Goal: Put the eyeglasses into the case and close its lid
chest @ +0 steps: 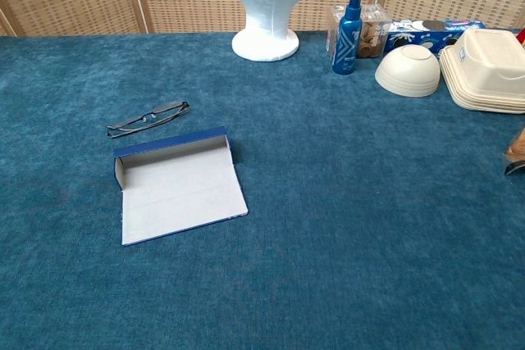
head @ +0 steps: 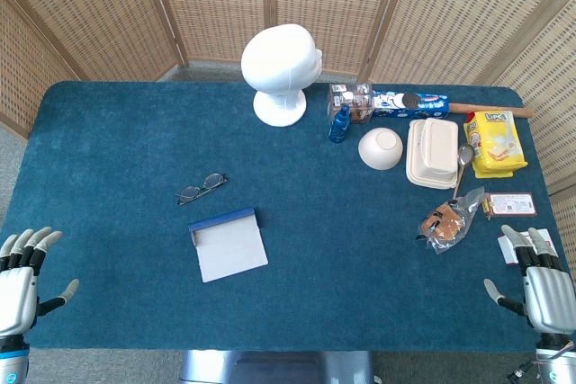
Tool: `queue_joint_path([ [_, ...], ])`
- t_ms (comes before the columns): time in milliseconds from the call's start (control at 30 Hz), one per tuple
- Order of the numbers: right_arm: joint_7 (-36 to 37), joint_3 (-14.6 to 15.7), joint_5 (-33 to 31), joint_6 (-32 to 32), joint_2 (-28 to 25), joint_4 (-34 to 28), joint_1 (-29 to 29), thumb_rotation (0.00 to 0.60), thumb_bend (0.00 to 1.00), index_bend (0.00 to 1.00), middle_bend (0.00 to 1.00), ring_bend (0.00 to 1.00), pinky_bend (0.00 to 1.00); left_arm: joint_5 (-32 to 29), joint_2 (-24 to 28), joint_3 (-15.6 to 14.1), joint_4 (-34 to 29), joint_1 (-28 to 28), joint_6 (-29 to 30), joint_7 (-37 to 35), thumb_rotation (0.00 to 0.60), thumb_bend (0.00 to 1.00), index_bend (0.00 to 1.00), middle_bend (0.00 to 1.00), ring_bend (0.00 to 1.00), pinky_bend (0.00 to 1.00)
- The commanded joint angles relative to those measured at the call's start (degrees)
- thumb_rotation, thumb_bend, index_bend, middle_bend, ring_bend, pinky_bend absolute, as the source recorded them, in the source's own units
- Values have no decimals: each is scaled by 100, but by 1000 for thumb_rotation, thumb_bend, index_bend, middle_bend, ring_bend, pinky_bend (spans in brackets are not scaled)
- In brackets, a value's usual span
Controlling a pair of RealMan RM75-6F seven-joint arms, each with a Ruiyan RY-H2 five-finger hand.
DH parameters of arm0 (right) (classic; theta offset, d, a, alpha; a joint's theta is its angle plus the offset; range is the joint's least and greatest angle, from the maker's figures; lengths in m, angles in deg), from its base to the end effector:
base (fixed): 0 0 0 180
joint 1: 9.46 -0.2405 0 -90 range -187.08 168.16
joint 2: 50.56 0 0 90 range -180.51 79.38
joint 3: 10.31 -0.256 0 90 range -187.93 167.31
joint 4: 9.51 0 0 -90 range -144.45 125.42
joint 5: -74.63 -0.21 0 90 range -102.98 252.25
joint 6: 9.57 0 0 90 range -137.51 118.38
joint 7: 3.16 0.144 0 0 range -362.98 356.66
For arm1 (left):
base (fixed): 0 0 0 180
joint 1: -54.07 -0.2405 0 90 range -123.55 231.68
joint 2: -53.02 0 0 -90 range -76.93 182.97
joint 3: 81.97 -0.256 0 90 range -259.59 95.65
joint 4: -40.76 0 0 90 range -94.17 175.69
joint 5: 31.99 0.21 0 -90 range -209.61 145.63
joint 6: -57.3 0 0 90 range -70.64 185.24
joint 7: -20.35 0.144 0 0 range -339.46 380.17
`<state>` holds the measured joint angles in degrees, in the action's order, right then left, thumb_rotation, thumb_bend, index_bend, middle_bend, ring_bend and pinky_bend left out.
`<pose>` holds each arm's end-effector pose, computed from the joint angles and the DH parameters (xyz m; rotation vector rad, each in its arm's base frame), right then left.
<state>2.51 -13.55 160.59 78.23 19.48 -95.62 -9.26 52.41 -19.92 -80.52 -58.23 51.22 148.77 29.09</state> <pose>-0.3347 -0.1543 0.1428 1.2643 -0.9838 0.9434 -0.2935 0.1340 0.1168 -1.1991 -1.0262 -0.9105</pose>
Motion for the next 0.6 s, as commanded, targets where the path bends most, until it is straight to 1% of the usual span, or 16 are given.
queue_joint_path([
  [33,7,10,6,9,14,11,9,593,258,104,177,35,156,0,-2,3,5,2,-5,-12,600,185,188,154,74,0],
  [367,-17,-13,-91,39,9,13,61,593,258,103,177,35,157,-110,27,112,8,151,-211,59,600,184,187,154,74,5],
  [467,-32,-28,-135,10,0,-1,57,592,257,104,177,34,156,-355,70,183,-5,383,-713,-85,600,184,188,152,75,14],
  [600,-67,-36,-177,0,2,-21,68,592,258,105,177,34,156,-585,95,298,9,626,-1128,-114,600,184,193,146,76,24],
])
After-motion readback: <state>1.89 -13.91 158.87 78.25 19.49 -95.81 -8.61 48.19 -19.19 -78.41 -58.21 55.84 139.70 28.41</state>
